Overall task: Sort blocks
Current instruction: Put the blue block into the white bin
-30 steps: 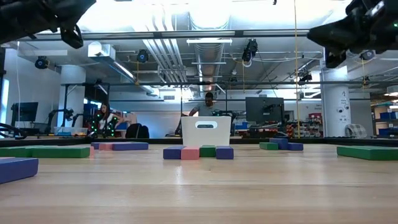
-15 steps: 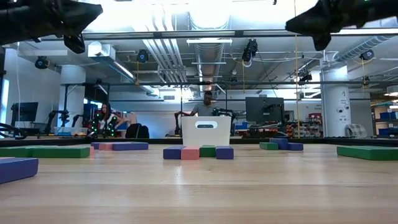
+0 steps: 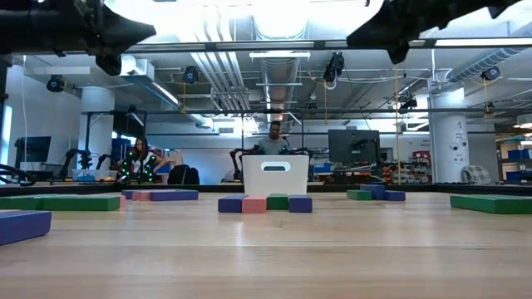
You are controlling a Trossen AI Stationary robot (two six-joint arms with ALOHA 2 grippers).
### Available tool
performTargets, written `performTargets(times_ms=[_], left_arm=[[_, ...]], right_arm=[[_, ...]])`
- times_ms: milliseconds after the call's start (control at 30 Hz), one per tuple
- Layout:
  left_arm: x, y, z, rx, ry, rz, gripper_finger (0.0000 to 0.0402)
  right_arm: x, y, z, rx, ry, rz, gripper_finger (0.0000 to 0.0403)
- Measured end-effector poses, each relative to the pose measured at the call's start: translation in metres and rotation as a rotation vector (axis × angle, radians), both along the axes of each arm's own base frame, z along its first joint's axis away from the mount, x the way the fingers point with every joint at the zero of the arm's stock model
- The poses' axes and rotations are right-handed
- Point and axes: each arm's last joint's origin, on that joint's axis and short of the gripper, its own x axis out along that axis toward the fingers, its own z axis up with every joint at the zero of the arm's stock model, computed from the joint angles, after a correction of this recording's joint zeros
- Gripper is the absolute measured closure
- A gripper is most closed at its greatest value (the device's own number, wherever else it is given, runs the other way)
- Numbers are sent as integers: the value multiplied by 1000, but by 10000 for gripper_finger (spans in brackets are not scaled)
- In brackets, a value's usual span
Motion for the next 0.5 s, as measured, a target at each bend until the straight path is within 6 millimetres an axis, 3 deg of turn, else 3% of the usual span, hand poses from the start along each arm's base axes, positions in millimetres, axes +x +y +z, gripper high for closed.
performTargets(times_ms=[267, 500], left_arm=[[12, 4, 19, -92, 396, 137, 402], [20, 8, 23, -215, 639, 268, 402]], right_arm=[[20, -13, -6, 46, 74, -101, 364], [20, -22, -8, 23, 91, -128, 364]])
